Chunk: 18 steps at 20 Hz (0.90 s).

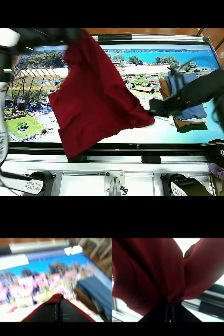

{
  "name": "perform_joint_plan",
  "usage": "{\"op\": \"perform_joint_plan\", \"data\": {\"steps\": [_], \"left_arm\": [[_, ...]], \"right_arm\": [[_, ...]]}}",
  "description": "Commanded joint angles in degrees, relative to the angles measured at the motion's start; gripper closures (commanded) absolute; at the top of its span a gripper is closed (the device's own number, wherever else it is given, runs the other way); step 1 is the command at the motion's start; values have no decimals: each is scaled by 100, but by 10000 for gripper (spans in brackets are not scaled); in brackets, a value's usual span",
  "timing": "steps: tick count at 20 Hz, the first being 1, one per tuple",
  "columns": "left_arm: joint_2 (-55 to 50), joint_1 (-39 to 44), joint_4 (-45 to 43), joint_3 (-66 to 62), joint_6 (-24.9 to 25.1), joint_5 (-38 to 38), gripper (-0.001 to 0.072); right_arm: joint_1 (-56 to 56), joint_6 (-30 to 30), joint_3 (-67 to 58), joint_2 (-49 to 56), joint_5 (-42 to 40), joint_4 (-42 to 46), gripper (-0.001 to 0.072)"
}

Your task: Fold the shirts.

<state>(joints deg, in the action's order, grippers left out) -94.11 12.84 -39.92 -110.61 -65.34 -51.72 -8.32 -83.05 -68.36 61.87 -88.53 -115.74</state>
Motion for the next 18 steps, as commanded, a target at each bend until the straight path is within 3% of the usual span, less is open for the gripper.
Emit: {"op": "perform_joint_plan", "data": {"steps": [1, 2, 3, 4, 5, 8, 11, 12, 16, 18], "left_arm": [[-1196, 503, 31, 44, -404, -619, 673], [-1381, 616, 31, 42, -492, -688, 667], [-1506, 697, 31, 42, -564, -782, 558], [-1552, 726, 31, 42, -761, -887, 211], [-1534, 702, 26, 20, -955, -1062, -13], [-1379, 162, 24, -380, -1663, -2337, -13], [-800, -848, -136, -553, -2251, -3731, -1], [-507, -1174, -584, -551, -2308, -4120, -1], [1062, -2009, -3801, 457, -2286, -5147, -2], [2004, -2321, -3917, 2046, -2282, -4828, -3]], "right_arm": [[4, 31, 1110, 105, 275, 175, 636], [4, 31, 1110, 107, 396, 190, 636], [4, 35, 1108, 107, 592, 190, 636], [4, 81, 1108, 107, 800, 190, 635], [4, 179, 1108, 107, 1038, 190, 636], [4, 350, 1108, 107, 1700, 188, 629], [4, 350, 1108, 107, 1770, 190, 629], [4, 350, 1108, 107, 1727, 188, 629], [0, 352, 1108, 107, 1631, 166, 629], [0, 352, 1110, 107, 1639, 166, 629]]}}
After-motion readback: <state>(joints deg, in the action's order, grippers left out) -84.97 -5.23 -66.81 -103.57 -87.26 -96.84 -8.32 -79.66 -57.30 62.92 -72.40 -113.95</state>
